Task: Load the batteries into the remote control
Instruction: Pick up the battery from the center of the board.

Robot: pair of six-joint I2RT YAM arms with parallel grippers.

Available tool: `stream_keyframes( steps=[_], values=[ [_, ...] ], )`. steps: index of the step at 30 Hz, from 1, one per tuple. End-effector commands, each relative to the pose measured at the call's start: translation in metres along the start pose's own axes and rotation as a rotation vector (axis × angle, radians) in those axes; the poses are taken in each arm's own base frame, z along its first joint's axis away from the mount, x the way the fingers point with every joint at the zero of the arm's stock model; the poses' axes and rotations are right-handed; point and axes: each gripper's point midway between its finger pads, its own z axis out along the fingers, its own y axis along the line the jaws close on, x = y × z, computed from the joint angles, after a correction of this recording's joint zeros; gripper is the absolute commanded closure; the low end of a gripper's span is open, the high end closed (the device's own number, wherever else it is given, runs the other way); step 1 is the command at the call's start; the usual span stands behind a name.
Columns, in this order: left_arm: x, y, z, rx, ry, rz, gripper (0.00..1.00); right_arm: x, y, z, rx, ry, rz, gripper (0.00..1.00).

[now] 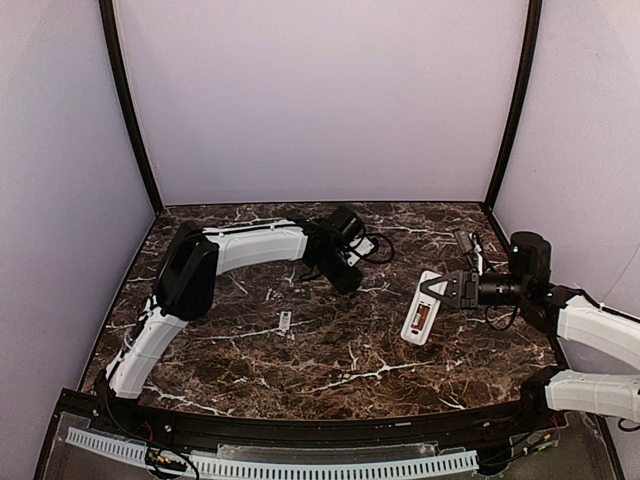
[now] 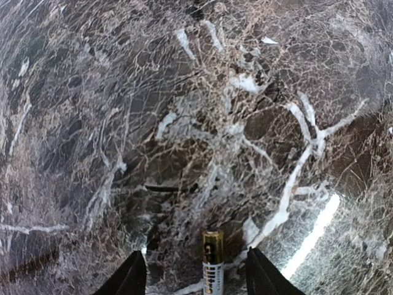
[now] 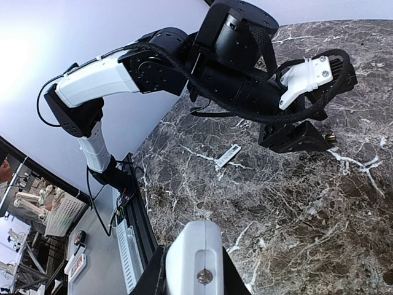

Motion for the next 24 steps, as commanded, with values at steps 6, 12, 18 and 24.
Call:
stream_keyframes(
  steps=[6,12,18,24],
  values=[
    [0.011,0.002,-0.006,-0.015,0.065,-0.002,0.63,-0.001,-0.004,0.000,0.001,-0.001,-0.007,1.00],
    [0.018,-0.006,-0.003,0.028,0.088,-0.014,0.81,-0.003,-0.003,-0.001,0.000,-0.002,-0.006,1.00],
    [0.019,-0.013,-0.011,0.068,0.101,-0.033,0.94,-0.003,-0.004,-0.002,0.009,0.000,0.003,1.00],
    [0.001,0.000,-0.055,0.004,0.016,-0.120,1.00,-0.015,-0.016,0.002,0.077,-0.006,-0.011,1.00]
  ],
)
